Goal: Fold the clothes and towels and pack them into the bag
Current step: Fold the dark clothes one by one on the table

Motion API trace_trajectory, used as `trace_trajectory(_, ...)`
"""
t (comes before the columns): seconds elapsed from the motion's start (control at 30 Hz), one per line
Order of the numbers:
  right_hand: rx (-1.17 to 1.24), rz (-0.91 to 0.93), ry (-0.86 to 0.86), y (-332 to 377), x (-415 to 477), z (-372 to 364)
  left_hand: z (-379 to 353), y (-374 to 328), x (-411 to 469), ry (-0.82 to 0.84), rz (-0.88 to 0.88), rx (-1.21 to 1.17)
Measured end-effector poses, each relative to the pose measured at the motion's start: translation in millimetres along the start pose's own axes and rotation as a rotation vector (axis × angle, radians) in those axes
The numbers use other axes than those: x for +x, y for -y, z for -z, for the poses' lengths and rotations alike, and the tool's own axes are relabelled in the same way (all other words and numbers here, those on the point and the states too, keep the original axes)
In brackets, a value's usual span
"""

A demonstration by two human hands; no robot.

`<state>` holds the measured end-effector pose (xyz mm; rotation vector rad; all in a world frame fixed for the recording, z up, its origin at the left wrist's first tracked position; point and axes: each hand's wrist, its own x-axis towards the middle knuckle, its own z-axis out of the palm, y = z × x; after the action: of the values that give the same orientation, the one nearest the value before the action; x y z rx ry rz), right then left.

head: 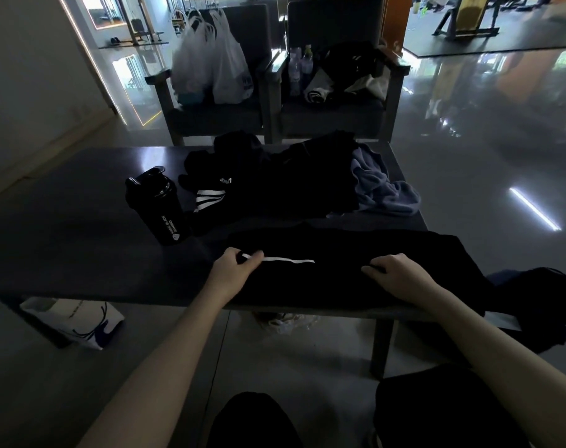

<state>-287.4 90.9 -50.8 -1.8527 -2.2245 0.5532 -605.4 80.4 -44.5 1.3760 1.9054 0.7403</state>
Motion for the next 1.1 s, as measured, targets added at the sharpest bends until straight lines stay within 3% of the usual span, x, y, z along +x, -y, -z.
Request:
trace_trajectory(0.1,-0.005,-0.026,-0.001,0.9,6.1,0.3,-2.9,10.9,3.4,-0.016,-0.062,0.092)
trace_trajectory(0.2,0.017,-0.057,0.002,3.5,12.2,1.4,1.2,13.2,3.5,-0.027,-0.029,0.028)
trace_trajectory(0.43,-0.028,-0.094,0.061,7.9,16.3,1.6,12.4,17.9,7.2,0.262,-0.073,0.073)
trace_trajectory(0.6,0.002,-0.086,0.063,6.3,14.6,2.1,4.8,12.1,8.5,-0.019,-0.069,-0.085)
trace_trajectory(0.73,0.007,-0.072,0.006,7.4,11.8,0.0,7.8,10.5,7.7,-0.087,0.024,-0.057)
trace_trajectory(0.87,-0.146,-0.043,-0.124,14.7,8.8,-10.6,4.9,15.6,3.5,-0.1,0.092,0.215)
trace_trajectory(1.1,-0.303,-0.009,-0.224,28.5,14.1,-24.0,-1.5,15.4,-6.5,-0.38,0.044,0.639)
